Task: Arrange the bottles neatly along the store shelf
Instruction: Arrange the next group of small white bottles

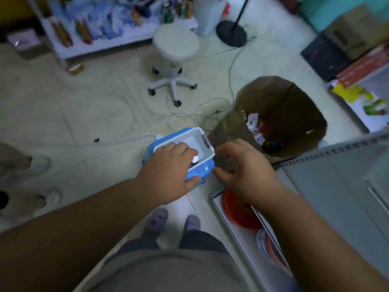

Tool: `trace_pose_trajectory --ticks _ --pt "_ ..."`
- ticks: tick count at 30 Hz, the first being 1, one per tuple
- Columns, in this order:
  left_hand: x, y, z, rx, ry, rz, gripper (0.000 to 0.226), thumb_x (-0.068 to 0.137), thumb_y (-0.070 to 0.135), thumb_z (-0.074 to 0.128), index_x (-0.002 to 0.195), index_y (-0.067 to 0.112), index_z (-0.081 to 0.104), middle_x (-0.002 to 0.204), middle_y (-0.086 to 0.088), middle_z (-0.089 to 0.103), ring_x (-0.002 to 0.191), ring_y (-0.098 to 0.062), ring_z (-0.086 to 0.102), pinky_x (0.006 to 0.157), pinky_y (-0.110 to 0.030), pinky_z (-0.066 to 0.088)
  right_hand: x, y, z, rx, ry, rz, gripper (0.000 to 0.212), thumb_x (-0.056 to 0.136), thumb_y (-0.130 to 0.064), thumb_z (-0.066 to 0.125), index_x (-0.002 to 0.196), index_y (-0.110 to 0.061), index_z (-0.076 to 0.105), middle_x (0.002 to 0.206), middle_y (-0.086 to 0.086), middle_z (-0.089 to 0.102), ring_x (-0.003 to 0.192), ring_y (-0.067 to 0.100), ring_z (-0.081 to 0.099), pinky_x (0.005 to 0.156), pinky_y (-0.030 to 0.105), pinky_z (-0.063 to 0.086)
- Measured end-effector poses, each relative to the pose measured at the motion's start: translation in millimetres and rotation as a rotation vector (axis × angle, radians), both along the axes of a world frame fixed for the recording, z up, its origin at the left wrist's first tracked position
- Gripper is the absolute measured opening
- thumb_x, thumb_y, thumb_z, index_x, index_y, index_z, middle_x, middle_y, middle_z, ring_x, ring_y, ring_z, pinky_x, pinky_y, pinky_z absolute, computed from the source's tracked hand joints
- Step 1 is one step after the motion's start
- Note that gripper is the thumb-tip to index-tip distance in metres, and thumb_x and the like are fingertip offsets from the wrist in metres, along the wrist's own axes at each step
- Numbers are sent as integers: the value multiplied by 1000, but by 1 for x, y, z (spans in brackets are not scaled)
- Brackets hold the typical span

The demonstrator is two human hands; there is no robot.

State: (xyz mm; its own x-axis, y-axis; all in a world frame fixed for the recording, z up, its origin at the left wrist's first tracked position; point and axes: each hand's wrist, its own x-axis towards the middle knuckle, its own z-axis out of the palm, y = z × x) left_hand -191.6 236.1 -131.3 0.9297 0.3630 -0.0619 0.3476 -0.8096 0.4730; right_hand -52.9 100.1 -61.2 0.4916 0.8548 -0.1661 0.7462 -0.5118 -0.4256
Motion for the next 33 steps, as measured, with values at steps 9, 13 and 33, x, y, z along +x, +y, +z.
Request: trace_pose_trajectory --ticks 9,13,33 --pt "43 -147 79 46 -109 -571 63 82 67 50 130 25 54 116 5 57 107 -19 52 89 -37 45 -76 -191 97 173 -202 -603 36 79 -36 72 112 -32 59 107 -17 52 98 4 54 80 28 48" --pt "53 -262 115 93 -204 -845 62 86 66 51 131 24 54 122 4 57 111 -21 51 95 -38 42 -135 -312 118 261 -302 -935 35 78 -37 72 110 -31 60 105 -15 54 96 5 56 81 35 51" --pt "2 -749 156 -25 -298 -1451 62 89 65 50 141 32 40 136 12 44 127 -11 38 103 -30 35 -287 -730 152 338 -529 -1712 37 81 -40 70 115 -33 58 111 -19 53 96 -2 54 83 23 49"
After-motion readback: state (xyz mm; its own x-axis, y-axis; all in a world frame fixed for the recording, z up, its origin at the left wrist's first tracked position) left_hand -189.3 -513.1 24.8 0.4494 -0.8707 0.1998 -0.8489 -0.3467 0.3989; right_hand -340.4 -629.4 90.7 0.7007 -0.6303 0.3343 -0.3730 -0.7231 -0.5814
